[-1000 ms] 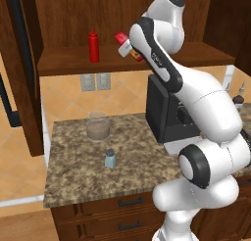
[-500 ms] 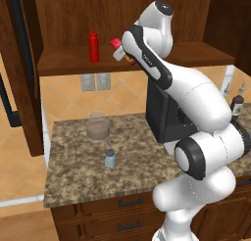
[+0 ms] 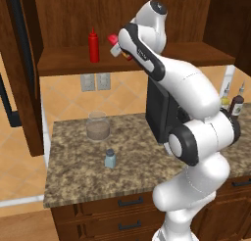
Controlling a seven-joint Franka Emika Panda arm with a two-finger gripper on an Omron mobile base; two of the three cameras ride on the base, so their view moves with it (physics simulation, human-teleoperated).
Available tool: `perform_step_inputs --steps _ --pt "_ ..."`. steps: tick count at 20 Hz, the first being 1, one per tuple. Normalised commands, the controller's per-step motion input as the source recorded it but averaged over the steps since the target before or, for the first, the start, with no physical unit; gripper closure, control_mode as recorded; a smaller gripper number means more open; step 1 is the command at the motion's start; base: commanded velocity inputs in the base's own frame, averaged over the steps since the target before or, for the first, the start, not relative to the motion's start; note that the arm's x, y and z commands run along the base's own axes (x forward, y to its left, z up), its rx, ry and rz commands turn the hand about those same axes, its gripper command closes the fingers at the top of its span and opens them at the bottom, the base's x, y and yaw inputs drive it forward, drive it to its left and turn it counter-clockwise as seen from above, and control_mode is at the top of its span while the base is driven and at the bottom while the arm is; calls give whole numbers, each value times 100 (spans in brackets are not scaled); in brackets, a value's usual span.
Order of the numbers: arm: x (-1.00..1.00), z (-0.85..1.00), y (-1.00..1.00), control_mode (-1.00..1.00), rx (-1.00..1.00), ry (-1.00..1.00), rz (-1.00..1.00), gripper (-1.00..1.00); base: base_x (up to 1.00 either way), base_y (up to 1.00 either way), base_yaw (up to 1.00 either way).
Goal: Put the shaker and condiment bottle from the counter next to their counterparts in the cabinet.
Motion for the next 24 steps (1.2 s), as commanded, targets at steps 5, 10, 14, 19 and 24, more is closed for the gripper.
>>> perform_step_inputs --steps 5,10,14,19,24 --pt "50 -3 25 -100 0 0 0 100 0 0 0" --pt "55 -5 28 -100 -1 0 0 100 0 0 0" --pt "57 0 24 -100 -1 0 0 100 0 0 0" --pt "47 0 18 -100 0 0 0 100 0 0 0" --pt "1 0 0 -100 0 1 0 -100 0 0 0"
